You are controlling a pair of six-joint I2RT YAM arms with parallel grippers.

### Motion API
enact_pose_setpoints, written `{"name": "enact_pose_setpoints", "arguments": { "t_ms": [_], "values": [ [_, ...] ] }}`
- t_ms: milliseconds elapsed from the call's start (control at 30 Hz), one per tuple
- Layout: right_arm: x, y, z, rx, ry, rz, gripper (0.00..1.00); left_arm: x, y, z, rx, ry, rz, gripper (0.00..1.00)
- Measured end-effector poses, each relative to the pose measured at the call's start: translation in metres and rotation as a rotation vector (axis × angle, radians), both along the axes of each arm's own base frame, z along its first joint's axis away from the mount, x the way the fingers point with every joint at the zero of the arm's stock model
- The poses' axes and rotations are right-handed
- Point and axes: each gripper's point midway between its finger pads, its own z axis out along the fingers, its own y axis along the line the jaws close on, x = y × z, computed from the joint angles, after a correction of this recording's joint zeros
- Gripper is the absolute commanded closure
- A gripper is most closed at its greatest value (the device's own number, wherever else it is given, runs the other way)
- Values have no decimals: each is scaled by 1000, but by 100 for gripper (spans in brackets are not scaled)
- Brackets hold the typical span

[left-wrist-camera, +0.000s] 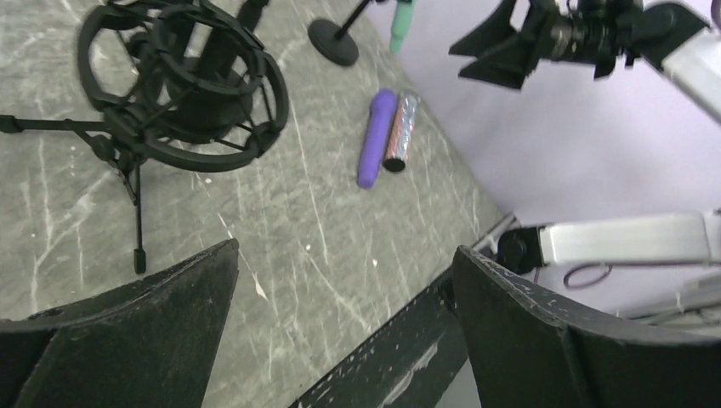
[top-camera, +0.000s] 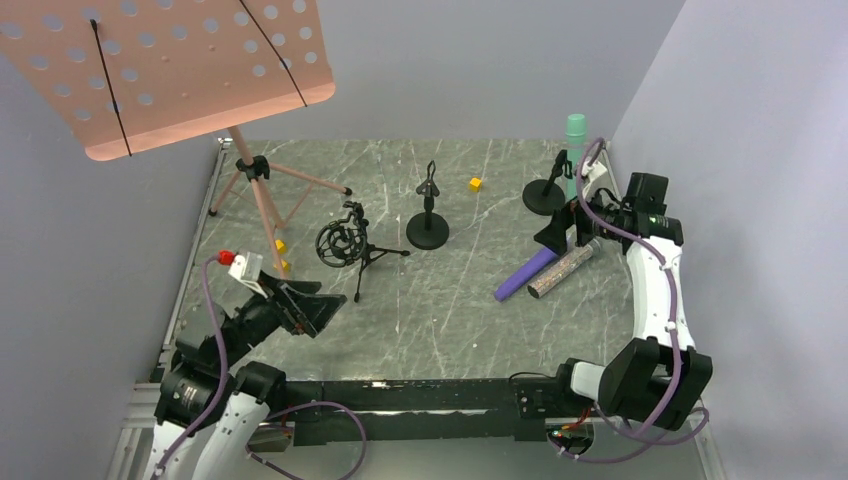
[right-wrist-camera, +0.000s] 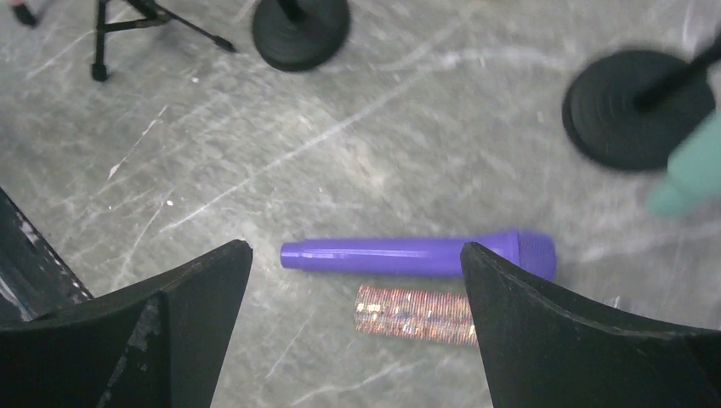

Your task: Attach the microphones to the stand

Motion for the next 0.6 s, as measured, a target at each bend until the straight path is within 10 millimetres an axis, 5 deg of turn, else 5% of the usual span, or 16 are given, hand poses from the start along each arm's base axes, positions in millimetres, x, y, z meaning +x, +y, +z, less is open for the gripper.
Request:
{"name": "enact_pose_setpoints", "arguments": {
  "t_ms": [133, 333, 467, 600],
  "values": [
    [-5, -24, -25, 61, 187, -257, 0, -3, -12, -1, 78, -4, -105, 1],
    [-33, -64, -92, 116, 478, -788, 2, -12, -20, -1, 113, -37, -198, 1],
    [-23, -90, -109, 132, 526, -979, 23, -19, -20, 7, 116, -80, -212, 1],
    [-11, -106, -136, 131, 629, -1064, 26, -25, -17, 13, 116, -122, -210, 1]
  ]
}}
